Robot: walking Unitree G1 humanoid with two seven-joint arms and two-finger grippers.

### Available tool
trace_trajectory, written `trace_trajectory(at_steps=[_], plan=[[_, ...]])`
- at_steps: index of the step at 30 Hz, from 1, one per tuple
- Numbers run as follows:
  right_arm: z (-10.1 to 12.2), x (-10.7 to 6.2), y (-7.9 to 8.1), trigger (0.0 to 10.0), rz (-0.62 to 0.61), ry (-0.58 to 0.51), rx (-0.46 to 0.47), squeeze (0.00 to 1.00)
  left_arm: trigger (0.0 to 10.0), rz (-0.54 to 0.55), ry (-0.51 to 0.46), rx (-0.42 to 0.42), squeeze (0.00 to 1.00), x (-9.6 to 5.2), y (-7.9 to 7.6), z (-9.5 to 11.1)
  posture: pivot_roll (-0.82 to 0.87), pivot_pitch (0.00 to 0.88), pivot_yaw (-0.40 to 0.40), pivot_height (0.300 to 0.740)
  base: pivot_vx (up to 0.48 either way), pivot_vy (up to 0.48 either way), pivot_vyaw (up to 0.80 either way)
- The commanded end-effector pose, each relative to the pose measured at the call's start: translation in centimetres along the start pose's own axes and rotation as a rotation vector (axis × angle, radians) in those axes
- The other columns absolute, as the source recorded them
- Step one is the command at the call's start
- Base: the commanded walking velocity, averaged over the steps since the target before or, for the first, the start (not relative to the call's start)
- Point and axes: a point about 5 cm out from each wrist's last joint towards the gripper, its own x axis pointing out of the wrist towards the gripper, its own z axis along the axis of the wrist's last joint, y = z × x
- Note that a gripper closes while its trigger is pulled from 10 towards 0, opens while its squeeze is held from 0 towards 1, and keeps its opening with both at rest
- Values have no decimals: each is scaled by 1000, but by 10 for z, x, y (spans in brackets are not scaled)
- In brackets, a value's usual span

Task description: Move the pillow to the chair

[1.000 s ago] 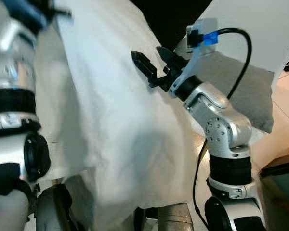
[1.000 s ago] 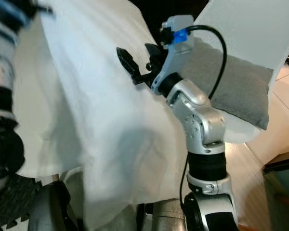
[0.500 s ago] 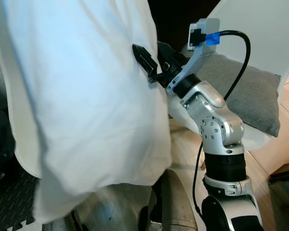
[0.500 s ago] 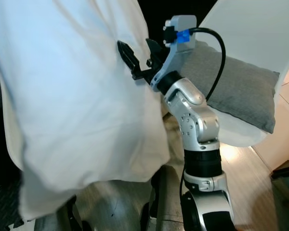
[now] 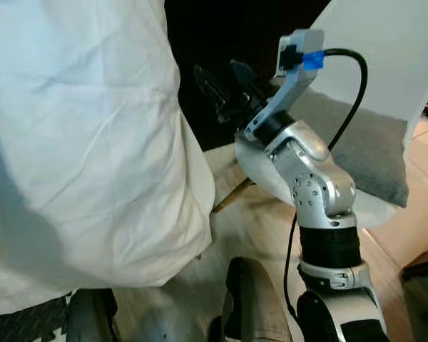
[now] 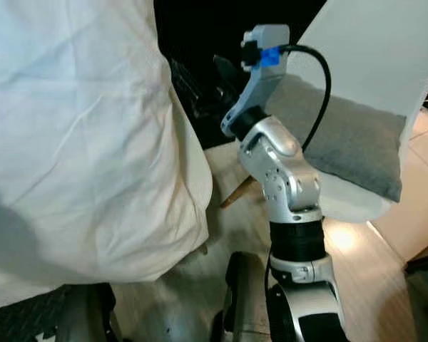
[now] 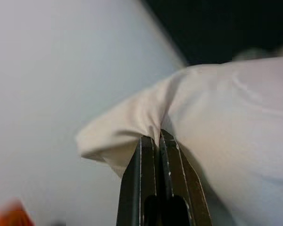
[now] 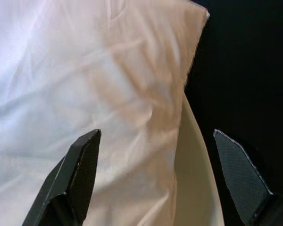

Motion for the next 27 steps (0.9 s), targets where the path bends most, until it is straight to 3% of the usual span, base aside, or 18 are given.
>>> trace_trajectory(at_steps=[1, 2, 5, 8, 9, 10, 11, 12, 13, 19, 21, 22, 23, 27], plan=[[-4, -1, 1, 10000, 14, 7, -10, 0, 0, -27, 109, -105, 0, -20, -19, -26, 5, 164, -102, 376, 0, 0, 0], [-4, -1, 2, 10000, 20, 12, -15, 0, 0, -66, 173, -128, 0, -30, -30, -40, 1, 164, -104, 376, 0, 0, 0], [-4, 0, 2, 10000, 23, 15, -19, 0, 0, -90, 212, -139, 0, -36, -37, -48, 0, 165, -107, 376, 0, 0, 0], [-5, -1, 2, 10000, 31, 26, -28, 0, 0, -128, 317, -189, 0, -51, -52, -67, -6, 169, -106, 376, 0, 0, 0], [-7, -2, 1, 10000, 40, 38, -41, 0, 4745, -141, 367, -200, 0, -61, -61, -75, -10, 169, -105, 376, 0, 0, 0], [-7, -2, 1, 10000, 40, 38, -41, 0, 4745, -141, 367, -200, 0, -61, -61, -75, -10, 169, -105, 376, 0, 0, 0], [-9, -3, 1, 10000, 48, 49, -53, 0, 9176, -151, 409, -206, 0, -69, -68, -82, -14, 173, -105, 376, 0, 0, 0], [-9, -3, 1, 10000, 48, 49, -53, 0, 9176, -151, 409, -206, 0, -69, -68, -82, -14, 173, -105, 376, 0, 0, 0], [-10, -4, 2, 10000, 59, 60, -58, 0, 10000, -167, 438, -204, 0, -75, -74, -85, -16, 174, -105, 376, 0, 0, 0], [-15, -7, 6, 10000, 98, 92, -75, 0, 10000, -284, 482, -243, 0, -93, -98, -88, -17, 178, -106, 376, 0, 0, 0], [-15, -7, 6, 10000, 98, 92, -75, 0, 10000, -284, 482, -243, 0, -93, -98, -88, -17, 178, -106, 376, 0, 0, 0], [-16, -8, 7, 10000, 106, 97, -79, 0, 10000, -358, 454, -265, 0, -98, -110, -83, -16, 178, -105, 376, 0, 0, 0], [-18, -8, 8, 10000, 118, 107, -85, 0, 10000, -452, 420, -247, 0, -105, -127, -77, -19, 179, -100, 376, 0, 0, 0], [-19, -8, 9, 10000, 125, 112, -87, 0, 10000, -483, 414, -206, 0, -106, -133, -77, -19, 179, -99, 376, 0, 0, 0]])
